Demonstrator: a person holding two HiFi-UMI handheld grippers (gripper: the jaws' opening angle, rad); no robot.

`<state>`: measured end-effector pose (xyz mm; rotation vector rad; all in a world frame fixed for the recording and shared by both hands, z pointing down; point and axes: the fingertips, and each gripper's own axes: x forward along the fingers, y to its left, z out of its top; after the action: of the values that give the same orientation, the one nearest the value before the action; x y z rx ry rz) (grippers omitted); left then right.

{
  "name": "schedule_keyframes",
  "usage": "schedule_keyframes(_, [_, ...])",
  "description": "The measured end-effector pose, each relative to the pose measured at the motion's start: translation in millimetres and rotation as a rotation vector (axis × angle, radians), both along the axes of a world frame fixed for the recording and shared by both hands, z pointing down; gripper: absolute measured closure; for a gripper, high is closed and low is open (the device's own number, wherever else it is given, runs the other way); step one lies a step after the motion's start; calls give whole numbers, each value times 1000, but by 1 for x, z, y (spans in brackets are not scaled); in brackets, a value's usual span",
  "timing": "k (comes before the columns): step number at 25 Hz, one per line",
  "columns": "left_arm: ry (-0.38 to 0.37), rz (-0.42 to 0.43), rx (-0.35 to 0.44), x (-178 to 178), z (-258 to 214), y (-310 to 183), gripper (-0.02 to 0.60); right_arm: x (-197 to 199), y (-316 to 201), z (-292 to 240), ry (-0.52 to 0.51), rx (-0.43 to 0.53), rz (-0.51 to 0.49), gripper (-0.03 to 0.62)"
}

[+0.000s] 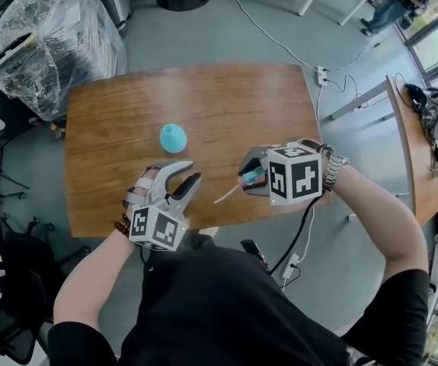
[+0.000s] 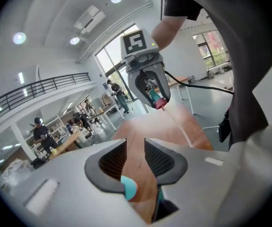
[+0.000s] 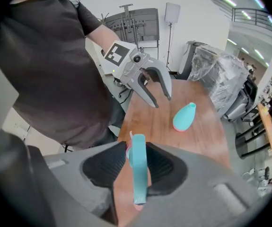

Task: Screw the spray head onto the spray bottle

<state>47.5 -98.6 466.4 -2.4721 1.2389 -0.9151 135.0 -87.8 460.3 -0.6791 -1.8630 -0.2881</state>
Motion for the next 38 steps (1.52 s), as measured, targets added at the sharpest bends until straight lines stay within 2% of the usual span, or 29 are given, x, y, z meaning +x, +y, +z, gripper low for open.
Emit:
schedule_keyframes(5, [108, -124, -56, -40, 11, -9, 430, -12, -3, -3, 6, 32, 29, 471])
schedule_keyframes(10, [176, -188, -98, -70, 22, -18, 402, -29, -5, -11, 1, 56, 75, 471])
schedule_keyframes(16, [251, -242, -187, -99, 48, -34, 309, -54, -8, -30, -33, 111, 138, 471])
schedule_keyframes(18, [259, -246, -223, -105, 60, -40, 261, -62, -10, -36, -43, 138, 158, 471])
schedule_keyframes(20, [256, -243, -257, -108, 75, -46, 186, -68, -11, -43, -53, 166, 178, 471])
schedule_keyframes(23, [253, -240, -295, -109, 96, -56, 132, -74, -12, -52, -64, 201, 205, 471])
schedule_keyframes(27, [270, -232, -324, -108, 118, -69, 104, -77, -14, -60, -74, 238, 237, 471])
schedule_keyframes(34, [295, -217, -359, -98, 147, -86, 97, -84, -22, -68, -93, 296, 298, 471])
schedule_keyframes(38, [268, -212, -372, -94, 163, -94, 97, -91, -32, -74, -107, 342, 345, 471])
